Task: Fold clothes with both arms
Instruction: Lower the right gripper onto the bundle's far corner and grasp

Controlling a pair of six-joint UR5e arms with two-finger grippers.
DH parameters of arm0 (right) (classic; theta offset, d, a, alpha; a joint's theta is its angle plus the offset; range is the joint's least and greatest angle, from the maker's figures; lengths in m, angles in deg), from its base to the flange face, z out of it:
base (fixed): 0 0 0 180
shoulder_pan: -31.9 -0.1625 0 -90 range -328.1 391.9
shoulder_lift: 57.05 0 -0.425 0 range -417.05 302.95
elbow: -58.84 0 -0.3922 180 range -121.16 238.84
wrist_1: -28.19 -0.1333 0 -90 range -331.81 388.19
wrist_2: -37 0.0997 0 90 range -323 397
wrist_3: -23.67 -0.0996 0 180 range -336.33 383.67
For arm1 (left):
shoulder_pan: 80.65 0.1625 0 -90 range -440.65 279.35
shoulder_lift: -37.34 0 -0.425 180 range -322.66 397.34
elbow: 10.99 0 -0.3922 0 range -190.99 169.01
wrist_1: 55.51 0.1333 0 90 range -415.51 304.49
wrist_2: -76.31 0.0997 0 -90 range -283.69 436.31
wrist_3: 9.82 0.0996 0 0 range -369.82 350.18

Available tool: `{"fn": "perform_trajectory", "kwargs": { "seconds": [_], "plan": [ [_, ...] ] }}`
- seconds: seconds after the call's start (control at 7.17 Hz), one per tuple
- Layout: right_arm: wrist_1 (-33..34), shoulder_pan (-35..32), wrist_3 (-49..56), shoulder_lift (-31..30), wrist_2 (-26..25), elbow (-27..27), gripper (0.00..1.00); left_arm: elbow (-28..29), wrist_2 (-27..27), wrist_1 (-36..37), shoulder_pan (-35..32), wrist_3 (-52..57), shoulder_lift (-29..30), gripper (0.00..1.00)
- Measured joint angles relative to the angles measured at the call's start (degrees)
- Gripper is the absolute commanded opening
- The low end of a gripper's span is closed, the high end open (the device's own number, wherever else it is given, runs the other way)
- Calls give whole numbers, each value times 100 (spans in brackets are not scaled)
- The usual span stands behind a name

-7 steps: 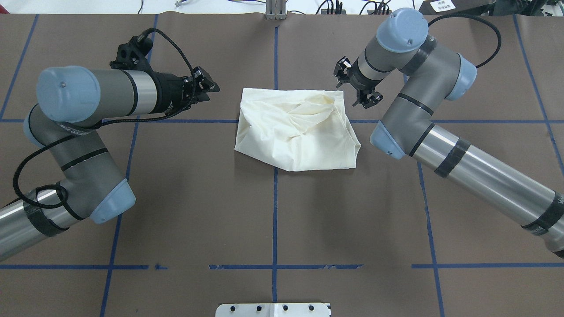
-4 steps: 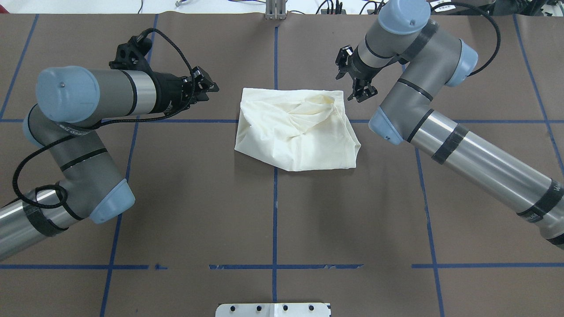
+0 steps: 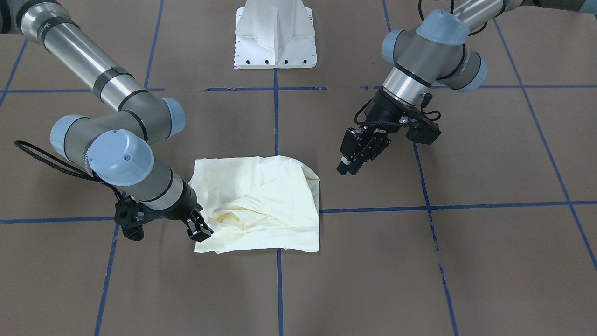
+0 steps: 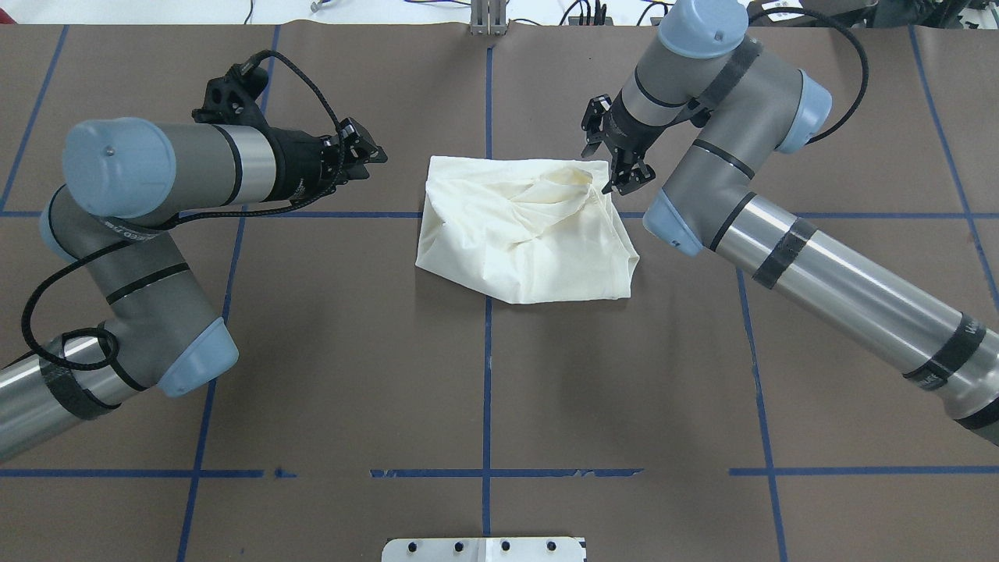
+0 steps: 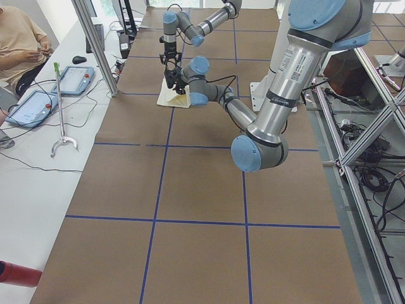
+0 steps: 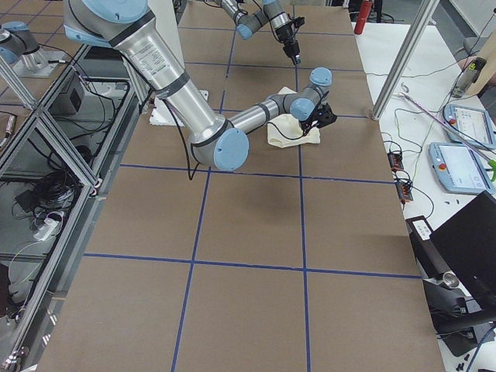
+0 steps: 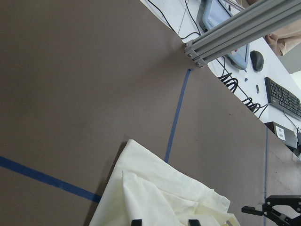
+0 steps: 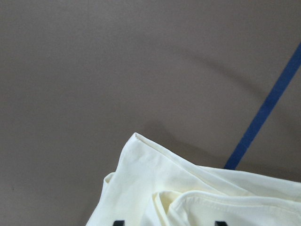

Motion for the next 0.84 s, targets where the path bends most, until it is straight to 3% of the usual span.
{"fn": "perform_trajectory", "kwargs": {
  "seconds": [0.28, 0.42, 0.56, 0.7, 0.84],
  "plan": [
    [-5, 21, 2, 263, 41, -289, 70, -3, 0, -1, -4, 3, -7, 43],
    [-6, 66, 2, 331, 45, -383, 60, -4, 0, -1, 0, -4, -6, 43],
    [-5, 127, -10, 342, 46, -419, 36, -3, 0, -1, 4, -24, -2, 43],
    [-1, 176, -45, 342, 47, -428, 0, 5, 0, -1, 10, -45, 2, 43],
    [-1, 206, -67, 334, 83, -422, 0, 28, 0, -1, 17, -63, 19, 43]
  ]
}}
